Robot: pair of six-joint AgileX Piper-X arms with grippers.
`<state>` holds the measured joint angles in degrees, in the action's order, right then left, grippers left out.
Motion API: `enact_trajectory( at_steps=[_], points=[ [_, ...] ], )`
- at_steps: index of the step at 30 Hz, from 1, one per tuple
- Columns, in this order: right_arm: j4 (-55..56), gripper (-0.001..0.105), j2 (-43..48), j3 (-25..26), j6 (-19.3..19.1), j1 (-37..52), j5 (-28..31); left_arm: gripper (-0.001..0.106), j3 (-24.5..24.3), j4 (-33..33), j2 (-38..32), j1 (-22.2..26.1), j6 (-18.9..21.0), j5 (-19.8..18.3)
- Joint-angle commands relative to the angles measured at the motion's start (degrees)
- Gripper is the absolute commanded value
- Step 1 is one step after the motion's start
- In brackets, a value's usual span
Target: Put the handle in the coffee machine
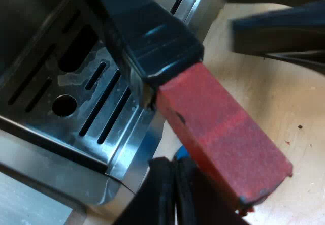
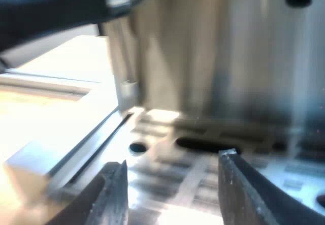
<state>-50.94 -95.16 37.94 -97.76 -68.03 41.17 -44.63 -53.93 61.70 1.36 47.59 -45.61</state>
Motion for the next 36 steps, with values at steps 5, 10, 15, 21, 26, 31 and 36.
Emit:
enact_trajectory(
  at_steps=[5,10,15,21,26,31,36],
  points=[
    [14.74,0.044,10.21,-1.62,7.10,-6.32,-0.33,0.000,-0.47,-1.64,-1.11,-0.98,-0.34,-5.34],
    [22.34,0.044,17.49,-1.62,10.65,-9.84,-0.33,0.000,-0.47,-1.64,-1.11,-0.98,-1.45,-4.71],
    [29.66,0.044,25.28,-1.62,10.65,-12.42,-0.33,0.000,-0.47,-2.04,-1.11,-1.19,-4.33,-2.12],
    [33.28,0.044,31.88,-1.62,10.65,-12.90,0.27,0.000,-0.47,-2.27,-1.11,-3.31,-6.18,-0.28],
    [33.27,0.044,35.54,-1.62,10.02,-12.90,0.25,0.000,-0.47,-3.24,-1.11,-6.72,-7.14,1.67],
    [37.64,0.045,39.05,-0.85,5.04,-12.90,-1.22,0.000,-0.47,-3.32,-1.11,-10.87,-7.11,2.67],
    [51.31,0.068,41.62,3.05,4.76,-12.90,-3.44,0.000,-1.16,-3.32,-1.11,-11.01,-7.11,4.21]
  ],
)
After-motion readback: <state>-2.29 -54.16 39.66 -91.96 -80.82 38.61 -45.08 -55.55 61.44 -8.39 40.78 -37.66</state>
